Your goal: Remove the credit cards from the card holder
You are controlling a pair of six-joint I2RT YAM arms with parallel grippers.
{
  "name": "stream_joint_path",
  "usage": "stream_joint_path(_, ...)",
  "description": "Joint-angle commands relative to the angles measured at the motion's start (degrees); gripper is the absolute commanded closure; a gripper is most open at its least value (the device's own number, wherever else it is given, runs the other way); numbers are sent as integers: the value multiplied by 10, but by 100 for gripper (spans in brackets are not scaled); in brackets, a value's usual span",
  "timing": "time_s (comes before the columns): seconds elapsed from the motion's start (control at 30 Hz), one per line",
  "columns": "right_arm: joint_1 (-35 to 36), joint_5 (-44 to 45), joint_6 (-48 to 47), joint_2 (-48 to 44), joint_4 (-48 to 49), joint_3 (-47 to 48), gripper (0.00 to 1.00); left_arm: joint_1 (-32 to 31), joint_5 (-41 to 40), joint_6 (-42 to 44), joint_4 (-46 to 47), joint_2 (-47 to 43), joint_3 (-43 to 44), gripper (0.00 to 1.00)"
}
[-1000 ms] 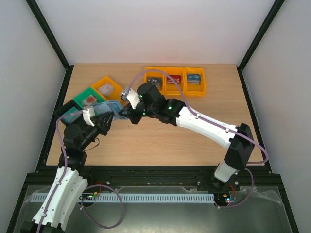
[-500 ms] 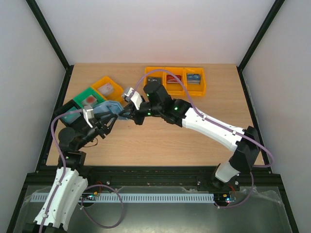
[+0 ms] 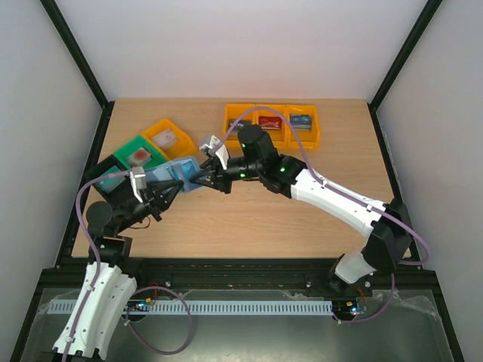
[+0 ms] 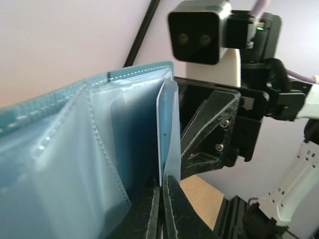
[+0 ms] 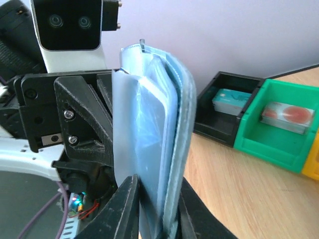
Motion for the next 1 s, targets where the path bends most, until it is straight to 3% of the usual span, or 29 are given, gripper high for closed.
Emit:
stream_joint_path(0.0, 4, -99, 18, -13, 88, -39, 80, -17, 74, 14, 26, -10, 30, 98)
stream_joint_path(0.13, -3, -124, -1, -33, 79, -47, 70, -16, 73, 34, 4, -12, 37, 98)
stream_joint_path(0.33, -19, -125, -43, -59, 37, -60, 67, -13, 77, 82, -41, -12, 48, 98)
stream_joint_path(0.53, -31, -123, -60, -67, 8, -61, 79, -8, 80, 91, -48, -15, 51, 98)
stream_joint_path(0.67, -37, -123, -69, -69, -5, -62, 82, -4, 84, 108, -68, -19, 55, 98)
stream_joint_path(0.8, -56, -122, -69, -74, -14, -64, 98, 1, 78, 138, -106, -20, 60, 98)
stream_joint_path(0.97, -102, -110, -8, -92, 41, -96, 98, 8, 61, 175, -154, -21, 63, 98)
